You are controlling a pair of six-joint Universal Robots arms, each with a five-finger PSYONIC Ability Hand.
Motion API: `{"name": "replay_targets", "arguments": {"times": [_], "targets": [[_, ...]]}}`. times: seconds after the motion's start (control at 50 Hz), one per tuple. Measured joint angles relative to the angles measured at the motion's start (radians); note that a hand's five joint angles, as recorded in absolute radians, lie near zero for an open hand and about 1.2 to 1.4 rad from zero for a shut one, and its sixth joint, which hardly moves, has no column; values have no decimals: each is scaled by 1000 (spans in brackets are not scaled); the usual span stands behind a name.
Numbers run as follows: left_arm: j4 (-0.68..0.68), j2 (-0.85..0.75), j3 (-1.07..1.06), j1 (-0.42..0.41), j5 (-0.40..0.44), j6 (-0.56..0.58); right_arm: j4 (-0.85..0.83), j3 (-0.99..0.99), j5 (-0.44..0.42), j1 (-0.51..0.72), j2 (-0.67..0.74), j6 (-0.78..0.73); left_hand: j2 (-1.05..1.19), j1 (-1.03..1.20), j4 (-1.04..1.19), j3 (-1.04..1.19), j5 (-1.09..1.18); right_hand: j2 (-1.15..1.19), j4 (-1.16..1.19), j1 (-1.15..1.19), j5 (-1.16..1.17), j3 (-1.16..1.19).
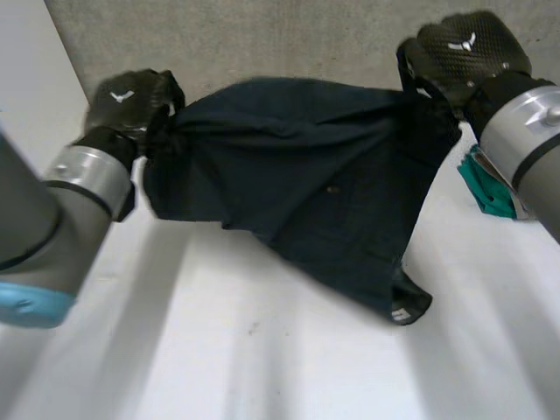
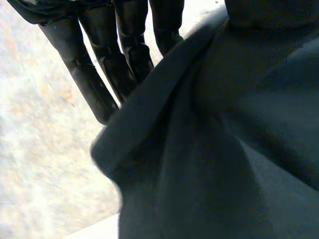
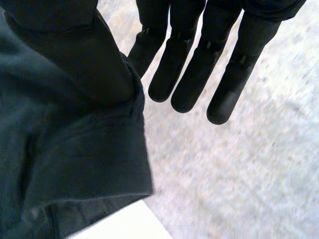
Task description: Fold the laundry.
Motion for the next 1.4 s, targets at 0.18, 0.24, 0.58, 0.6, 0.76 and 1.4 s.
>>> {"name": "replay_targets", "arguments": {"times": [0.18,0.24,0.58,0.6,0.76,1.4], "targets": [[-169,105,-47,9,68,157,129,12,-53,-64,89,-50,1,0,0,0,1,0,0,-1,0,0],[-191,46,-25,9,80,184,143,2,-55,-63,151,-68,1,0,0,0,1,0,0,0,0,0],[277,-356,580,8,93,286,-437,-379,139,-47,404,121,2,0,4,1,1,0,0,0,0,0],[344,-354,594,9,95,281,-491,-391,147,-47,398,131,2,0,4,1,1,0,0,0,0,0],[600,-285,552,15,102,229,-691,-359,143,-17,328,157,2,0,4,1,1,0,0,0,3,0],[71,-98,-310,-79,-97,264,-335,417,-39,-15,278,14,-554,-519,-562,-545,-521,0,0,0,7,0]]}}
